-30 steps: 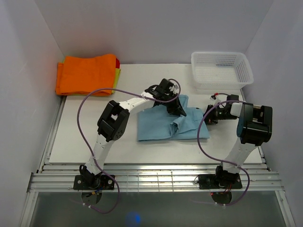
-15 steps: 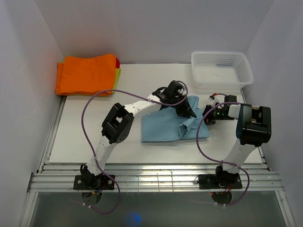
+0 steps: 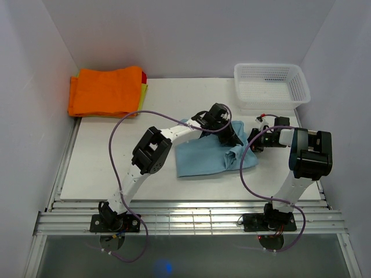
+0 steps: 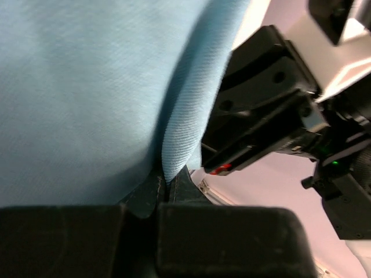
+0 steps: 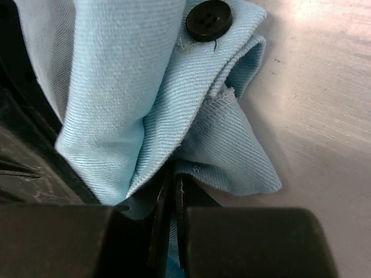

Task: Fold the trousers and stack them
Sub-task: Fold the trousers, then neatly place the folded trousers to the corner

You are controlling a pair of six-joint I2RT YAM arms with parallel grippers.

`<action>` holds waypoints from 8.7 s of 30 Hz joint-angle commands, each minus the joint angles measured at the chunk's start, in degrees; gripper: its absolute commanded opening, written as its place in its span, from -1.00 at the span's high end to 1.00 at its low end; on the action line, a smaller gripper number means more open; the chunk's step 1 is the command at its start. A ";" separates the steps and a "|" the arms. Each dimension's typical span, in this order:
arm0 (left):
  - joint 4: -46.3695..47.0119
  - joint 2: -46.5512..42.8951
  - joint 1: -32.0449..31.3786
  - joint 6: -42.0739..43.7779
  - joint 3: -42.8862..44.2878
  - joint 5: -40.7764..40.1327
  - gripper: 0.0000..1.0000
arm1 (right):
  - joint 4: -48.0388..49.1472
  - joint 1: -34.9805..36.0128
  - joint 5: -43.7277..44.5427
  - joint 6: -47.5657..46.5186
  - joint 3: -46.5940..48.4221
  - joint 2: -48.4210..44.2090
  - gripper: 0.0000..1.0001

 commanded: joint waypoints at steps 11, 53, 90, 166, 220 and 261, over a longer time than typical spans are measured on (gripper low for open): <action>5.75 -5.61 -0.04 -0.14 3.59 -5.75 1.00 | 1.16 1.64 -2.27 0.97 -2.07 -2.36 0.85; -7.62 -43.83 20.78 48.98 -37.09 16.03 -0.86 | -45.85 2.32 -8.68 -24.94 26.58 -7.90 0.12; -10.95 -58.59 62.52 57.25 -52.21 19.92 -0.96 | -20.74 29.62 26.45 -17.67 21.84 -20.81 -0.46; 46.35 -42.35 33.28 -5.33 -68.40 7.34 -0.96 | 12.67 58.76 43.17 -7.91 20.60 -5.26 0.85; 40.73 -31.27 26.59 -1.65 -64.18 10.77 -0.18 | -4.45 39.89 30.51 -10.98 13.93 -20.55 -0.29; -10.42 -25.12 31.15 67.52 1.91 -30.72 1.00 | -11.76 20.88 32.36 -18.28 4.52 -33.38 -0.11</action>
